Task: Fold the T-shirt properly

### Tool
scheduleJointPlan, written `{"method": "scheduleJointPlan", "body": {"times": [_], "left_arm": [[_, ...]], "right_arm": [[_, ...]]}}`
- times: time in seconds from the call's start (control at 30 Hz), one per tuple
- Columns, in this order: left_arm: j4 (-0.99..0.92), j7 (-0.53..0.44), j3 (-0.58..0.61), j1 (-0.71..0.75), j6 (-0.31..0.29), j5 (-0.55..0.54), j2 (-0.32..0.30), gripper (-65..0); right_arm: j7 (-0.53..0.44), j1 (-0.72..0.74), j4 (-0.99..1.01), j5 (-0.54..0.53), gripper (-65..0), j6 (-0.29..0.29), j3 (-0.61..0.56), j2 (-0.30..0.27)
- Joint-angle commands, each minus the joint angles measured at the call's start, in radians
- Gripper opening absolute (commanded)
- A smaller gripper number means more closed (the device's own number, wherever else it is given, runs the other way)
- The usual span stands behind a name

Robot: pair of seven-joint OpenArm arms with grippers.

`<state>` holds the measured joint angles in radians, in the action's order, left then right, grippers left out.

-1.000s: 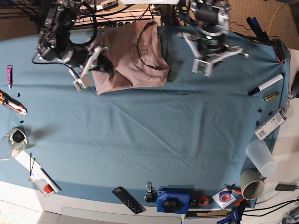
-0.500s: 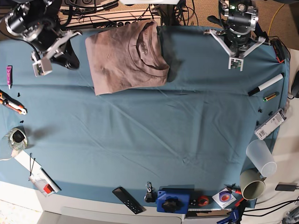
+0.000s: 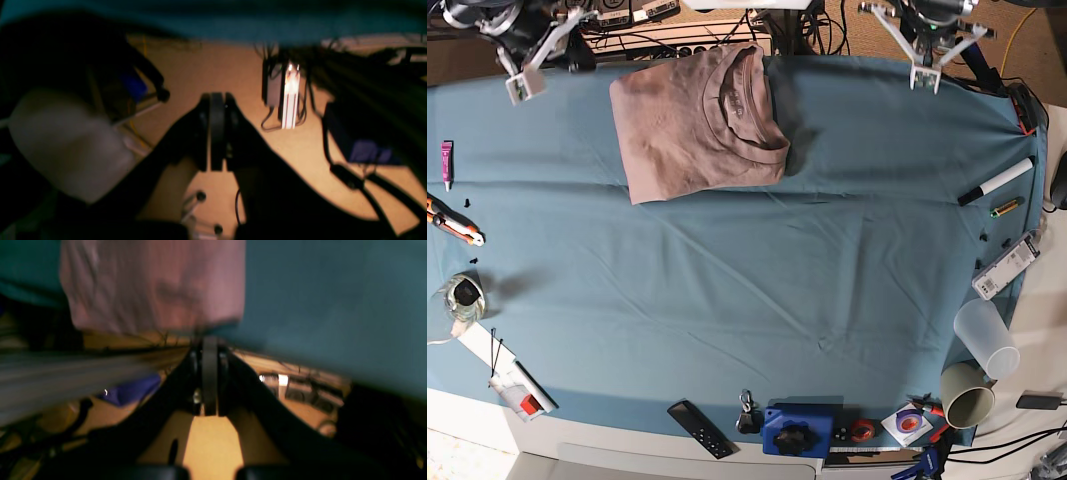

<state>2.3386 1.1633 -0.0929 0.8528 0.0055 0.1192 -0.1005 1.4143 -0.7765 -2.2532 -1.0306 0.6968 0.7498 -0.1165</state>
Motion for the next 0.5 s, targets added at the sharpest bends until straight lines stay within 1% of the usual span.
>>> {"method": "scheduleJointPlan", "body": {"times": [0.0,0.13,0.27,0.33,0.47], "left_arm": [[0.018,0.001,-0.002,0.022,0.000,0.007,-0.003,-65.0],[0.018,0.008,-0.002,0.068,0.000,0.006,-0.003,-65.0],[0.018,0.005,-0.002,0.107,0.000,0.003,-0.003,-65.0],[0.018,0.006,-0.002,0.129,0.000,-0.020,-0.003,-65.0],[0.018,-0.061,-0.002,0.192,0.001,-0.096,-0.003,-65.0]], "right_arm": [[-0.018,-0.023,-0.008,-0.004,-65.0,0.001,0.004,-0.011],[-0.018,-0.069,0.040,0.030,-65.0,0.001,0.004,-0.011],[-0.018,-0.077,0.154,0.031,-65.0,0.001,0.004,-0.011],[-0.018,-0.077,0.220,0.034,-65.0,0.001,0.004,-0.011],[-0.018,-0.077,0.338,0.069,-65.0,0.001,0.004,-0.011]]}}
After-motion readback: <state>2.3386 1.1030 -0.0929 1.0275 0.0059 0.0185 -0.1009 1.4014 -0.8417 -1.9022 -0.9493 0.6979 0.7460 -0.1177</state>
